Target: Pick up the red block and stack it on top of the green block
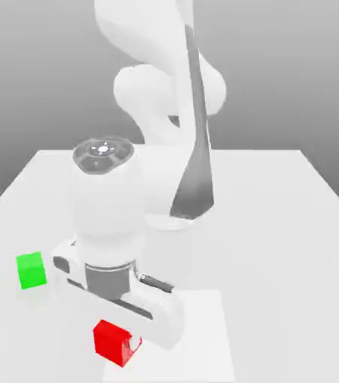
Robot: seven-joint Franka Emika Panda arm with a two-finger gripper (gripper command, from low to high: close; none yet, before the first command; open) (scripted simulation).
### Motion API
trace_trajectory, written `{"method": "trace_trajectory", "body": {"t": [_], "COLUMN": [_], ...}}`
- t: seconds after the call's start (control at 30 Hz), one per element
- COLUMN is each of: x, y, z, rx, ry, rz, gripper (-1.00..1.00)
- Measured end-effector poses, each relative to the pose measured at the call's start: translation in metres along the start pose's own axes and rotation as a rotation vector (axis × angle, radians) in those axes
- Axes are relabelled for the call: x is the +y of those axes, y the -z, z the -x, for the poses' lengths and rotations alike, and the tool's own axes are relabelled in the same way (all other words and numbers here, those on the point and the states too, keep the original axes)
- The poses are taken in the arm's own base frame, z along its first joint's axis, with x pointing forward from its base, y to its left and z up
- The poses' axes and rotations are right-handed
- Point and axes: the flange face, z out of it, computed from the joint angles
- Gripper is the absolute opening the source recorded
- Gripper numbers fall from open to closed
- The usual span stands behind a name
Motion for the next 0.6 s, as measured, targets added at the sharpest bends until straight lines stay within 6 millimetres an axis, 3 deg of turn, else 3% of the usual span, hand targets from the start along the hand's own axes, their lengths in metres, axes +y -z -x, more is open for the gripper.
{"method": "trace_trajectory", "body": {"t": [0.07, 0.17, 0.2, 0.27, 0.33, 0.5, 0.53, 0.6], "x": [0.045, 0.138, 0.170, 0.209, 0.224, 0.227, 0.228, 0.228], "y": [0.008, 0.018, 0.021, 0.025, 0.015, -0.033, -0.038, -0.038], "z": [-0.041, -0.106, -0.120, -0.123, -0.123, -0.121, -0.120, -0.120], "rx": [0.007, 0.006, 0.002, -0.008, -0.014, -0.015, -0.015, -0.015], "ry": [-0.092, -0.295, -0.358, -0.410, -0.430, -0.432, -0.433, -0.433], "rz": [0.007, 0.011, 0.009, 0.002, -0.004, -0.005, -0.005, -0.005], "gripper": [-1.00, -1.00, -1.00, -1.00, -1.00, -1.00, 1.00, 1.00]}}
